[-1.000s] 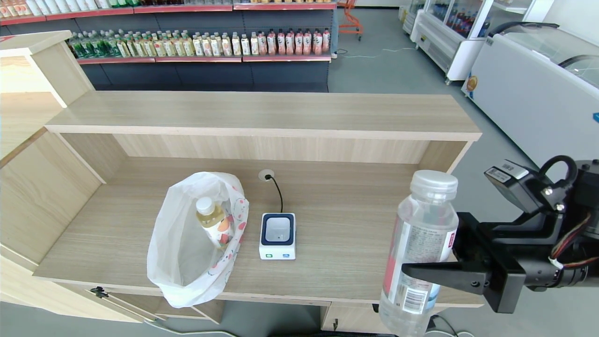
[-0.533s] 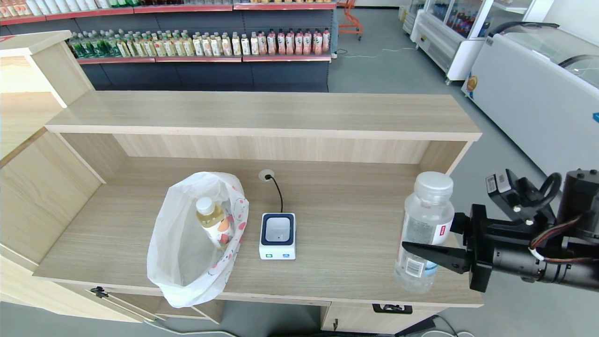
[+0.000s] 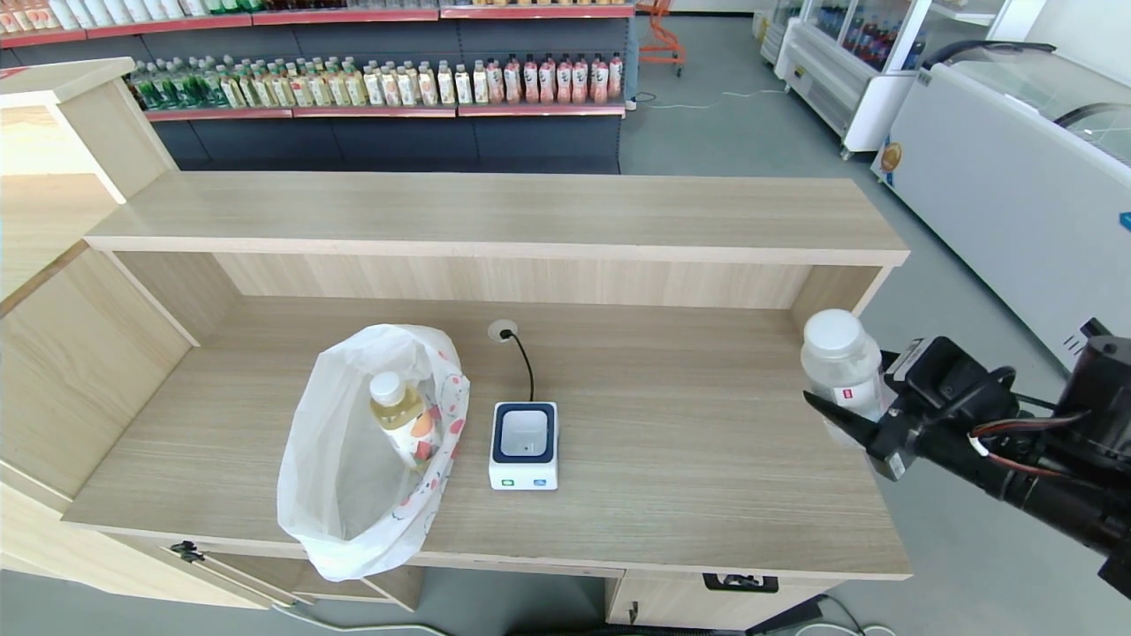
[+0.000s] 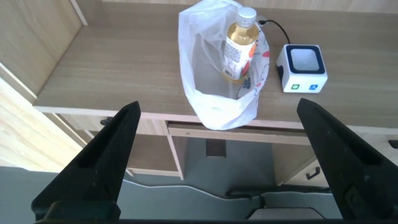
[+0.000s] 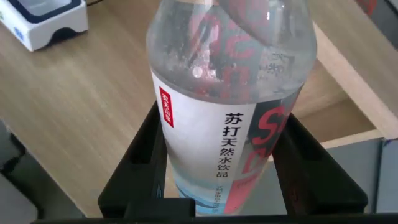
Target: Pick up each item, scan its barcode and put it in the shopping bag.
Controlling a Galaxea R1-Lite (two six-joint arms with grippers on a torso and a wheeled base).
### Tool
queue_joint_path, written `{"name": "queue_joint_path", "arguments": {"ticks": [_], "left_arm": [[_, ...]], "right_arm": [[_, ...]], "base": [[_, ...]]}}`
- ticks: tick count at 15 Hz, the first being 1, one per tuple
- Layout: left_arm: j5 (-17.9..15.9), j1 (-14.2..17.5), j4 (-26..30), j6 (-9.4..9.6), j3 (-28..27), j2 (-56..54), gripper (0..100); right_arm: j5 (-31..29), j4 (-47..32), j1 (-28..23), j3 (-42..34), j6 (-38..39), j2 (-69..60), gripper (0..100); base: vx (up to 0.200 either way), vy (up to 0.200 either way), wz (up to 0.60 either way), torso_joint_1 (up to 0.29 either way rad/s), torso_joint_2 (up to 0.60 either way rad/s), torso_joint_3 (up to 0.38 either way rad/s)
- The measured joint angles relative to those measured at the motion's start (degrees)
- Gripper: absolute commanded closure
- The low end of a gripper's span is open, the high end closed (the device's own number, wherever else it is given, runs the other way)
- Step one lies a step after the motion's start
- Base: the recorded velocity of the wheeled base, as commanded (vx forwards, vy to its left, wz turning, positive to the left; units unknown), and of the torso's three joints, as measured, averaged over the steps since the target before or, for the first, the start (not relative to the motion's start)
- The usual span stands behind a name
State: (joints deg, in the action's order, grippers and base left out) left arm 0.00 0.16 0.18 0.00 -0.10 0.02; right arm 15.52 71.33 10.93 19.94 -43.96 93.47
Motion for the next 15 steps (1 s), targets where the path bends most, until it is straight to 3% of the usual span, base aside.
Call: {"name": "queue_joint_path", "arguments": {"ticks": [4,11,15], "left_arm": [[0.00,0.00,0.00,0.00,0.00,0.00,0],[0.00,0.00,0.00,0.00,0.00,0.00,0],[0.00,0.00,0.00,-0.05,0.00,0.00,0]], "right_arm": [[-0.35,15.65,0.09,-0.96,-6.01,6.86,100],[-0.57,17.14,3.08,-1.07,-9.39,9.98,100],[-0.50,17.16,4.46,-1.27,-10.09,10.01,100]], "base": [[0.000,0.000,0.00,0.000,0.00,0.000],[0.000,0.000,0.00,0.000,0.00,0.000],[0.000,0.200,0.00,0.002,0.01,0.001]]}}
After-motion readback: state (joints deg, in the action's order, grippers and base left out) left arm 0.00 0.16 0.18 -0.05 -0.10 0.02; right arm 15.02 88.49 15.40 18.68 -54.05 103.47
